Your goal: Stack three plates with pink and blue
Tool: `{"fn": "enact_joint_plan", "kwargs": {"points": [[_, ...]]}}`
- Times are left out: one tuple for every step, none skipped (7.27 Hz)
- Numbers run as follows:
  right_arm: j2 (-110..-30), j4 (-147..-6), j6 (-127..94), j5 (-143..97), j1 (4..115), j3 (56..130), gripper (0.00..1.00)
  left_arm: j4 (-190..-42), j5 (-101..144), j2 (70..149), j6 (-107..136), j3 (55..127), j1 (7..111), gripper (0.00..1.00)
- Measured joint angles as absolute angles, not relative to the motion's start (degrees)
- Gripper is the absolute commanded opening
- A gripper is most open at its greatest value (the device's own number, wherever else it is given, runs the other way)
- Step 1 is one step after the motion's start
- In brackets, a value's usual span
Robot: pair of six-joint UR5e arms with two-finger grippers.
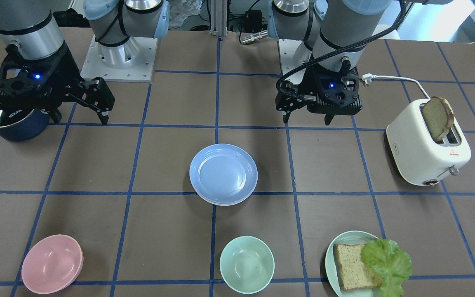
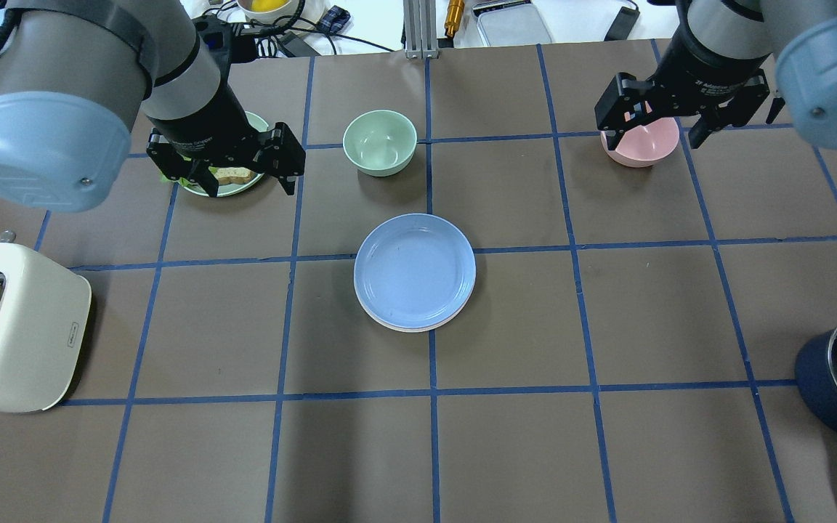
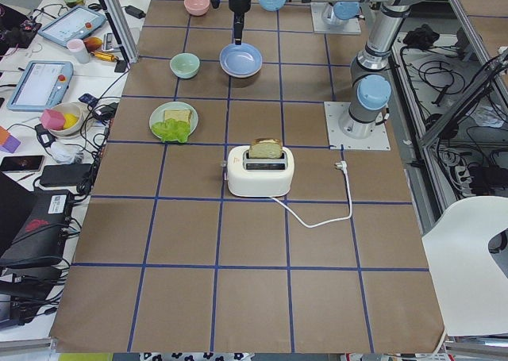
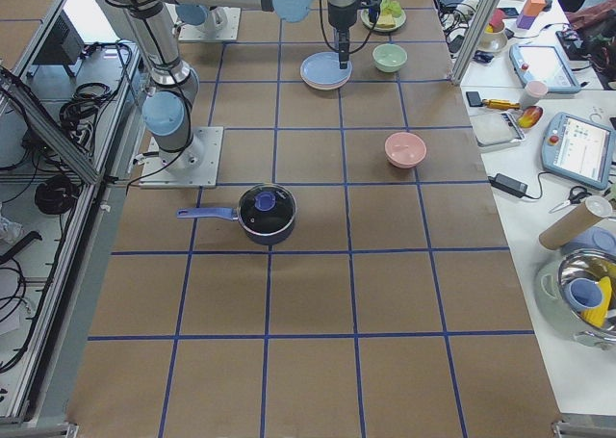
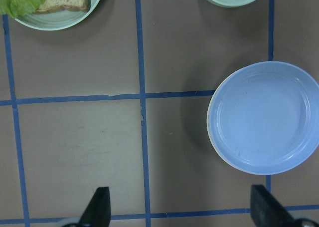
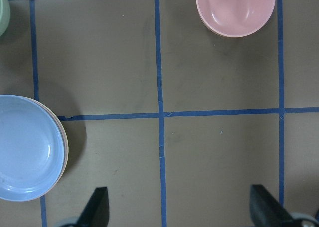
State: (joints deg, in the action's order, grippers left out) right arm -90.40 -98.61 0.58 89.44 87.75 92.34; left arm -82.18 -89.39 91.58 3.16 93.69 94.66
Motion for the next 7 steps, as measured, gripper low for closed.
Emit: {"fn": "enact_joint_plan", "kwargs": {"points": [[-90.9,-98.46,-0.06,89.73,88.26,91.9,1.0,-82.18,-89.38,91.58,3.16,93.69,94.66,1.0],[-90.87,-98.35,-0.3,89.67,88.52,91.11,1.0,-82.18,-89.38,91.58,3.19,93.69,94.66,1.0],[-90.68,-98.29,-0.44,89.58,88.68,90.2,1.0,-82.18,-89.39,91.58,3.22,93.69,94.66,1.0],[-90.46,-98.41,-0.5,89.54,88.71,89.69,1.0,-82.18,-89.38,91.58,3.27,93.69,94.66,1.0],[-90.32,-98.63,-0.52,89.48,88.7,89.49,1.0,-82.18,-89.38,91.58,3.31,93.69,94.66,1.0],[-90.21,-98.75,-0.55,89.38,88.7,89.45,1.0,-82.18,-89.38,91.58,3.33,93.69,94.66,1.0],[-90.07,-98.8,-0.58,89.28,88.68,89.4,1.0,-82.18,-89.38,91.58,3.34,93.69,94.66,1.0]]}}
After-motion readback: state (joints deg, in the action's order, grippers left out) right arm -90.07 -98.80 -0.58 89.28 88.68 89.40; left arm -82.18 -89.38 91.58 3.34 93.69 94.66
